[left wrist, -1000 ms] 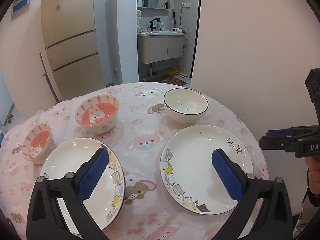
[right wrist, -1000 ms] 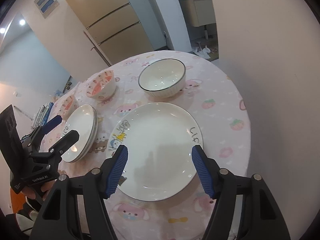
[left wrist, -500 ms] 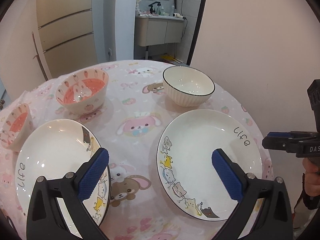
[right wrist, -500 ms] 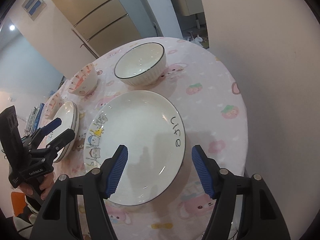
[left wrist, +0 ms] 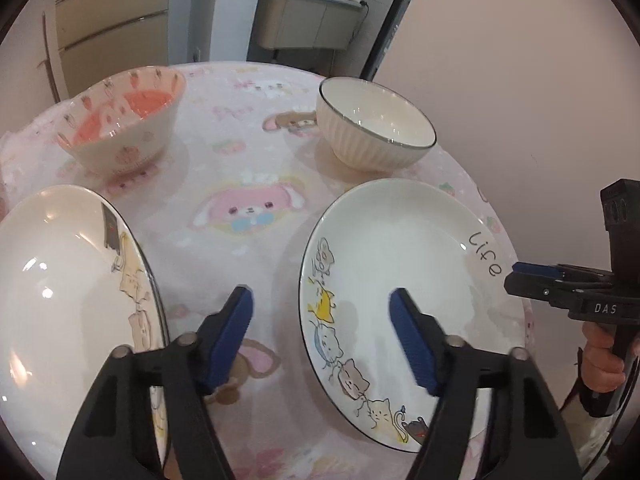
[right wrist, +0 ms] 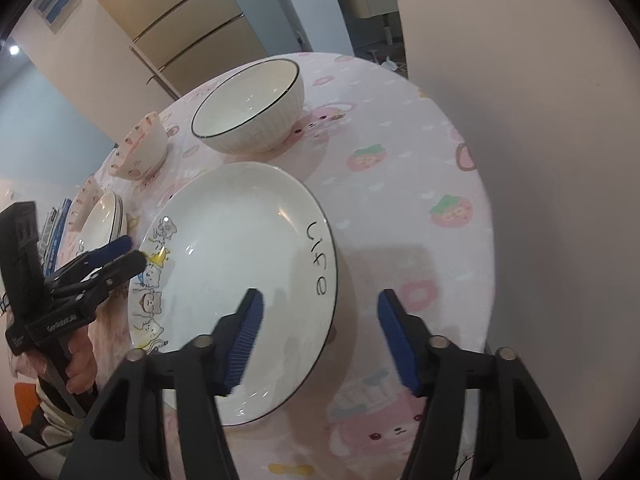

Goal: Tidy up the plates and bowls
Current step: 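Close the left tool on the cat plate rim while the right tool grips its rim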

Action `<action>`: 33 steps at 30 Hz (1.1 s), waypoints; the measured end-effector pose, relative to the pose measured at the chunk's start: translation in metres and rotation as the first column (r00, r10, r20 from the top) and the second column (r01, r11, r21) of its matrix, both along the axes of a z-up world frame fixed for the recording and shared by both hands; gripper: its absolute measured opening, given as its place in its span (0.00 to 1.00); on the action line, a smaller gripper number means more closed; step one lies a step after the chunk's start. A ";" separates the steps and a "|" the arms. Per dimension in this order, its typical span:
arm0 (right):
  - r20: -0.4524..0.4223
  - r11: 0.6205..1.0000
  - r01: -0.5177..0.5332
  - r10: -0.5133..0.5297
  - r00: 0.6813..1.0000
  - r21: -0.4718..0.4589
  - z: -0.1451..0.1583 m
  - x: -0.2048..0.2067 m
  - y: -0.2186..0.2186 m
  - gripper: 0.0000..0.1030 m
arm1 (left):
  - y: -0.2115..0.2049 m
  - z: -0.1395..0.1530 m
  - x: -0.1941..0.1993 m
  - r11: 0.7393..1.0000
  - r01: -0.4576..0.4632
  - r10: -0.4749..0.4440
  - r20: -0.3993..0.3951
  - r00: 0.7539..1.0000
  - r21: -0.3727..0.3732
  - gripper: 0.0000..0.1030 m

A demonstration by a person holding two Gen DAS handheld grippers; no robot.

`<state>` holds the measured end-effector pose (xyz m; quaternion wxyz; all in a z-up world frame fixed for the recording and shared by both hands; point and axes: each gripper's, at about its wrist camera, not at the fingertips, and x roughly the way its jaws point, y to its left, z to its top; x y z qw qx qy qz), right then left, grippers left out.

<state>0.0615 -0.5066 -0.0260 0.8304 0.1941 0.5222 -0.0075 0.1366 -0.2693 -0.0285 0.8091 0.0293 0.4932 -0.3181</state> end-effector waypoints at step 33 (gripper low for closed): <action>-0.042 0.994 0.006 -0.001 0.999 0.108 -0.022 0.007 0.005 0.28 | -0.024 -0.014 0.020 0.989 0.113 -0.102 -0.115 0.988 0.098 0.23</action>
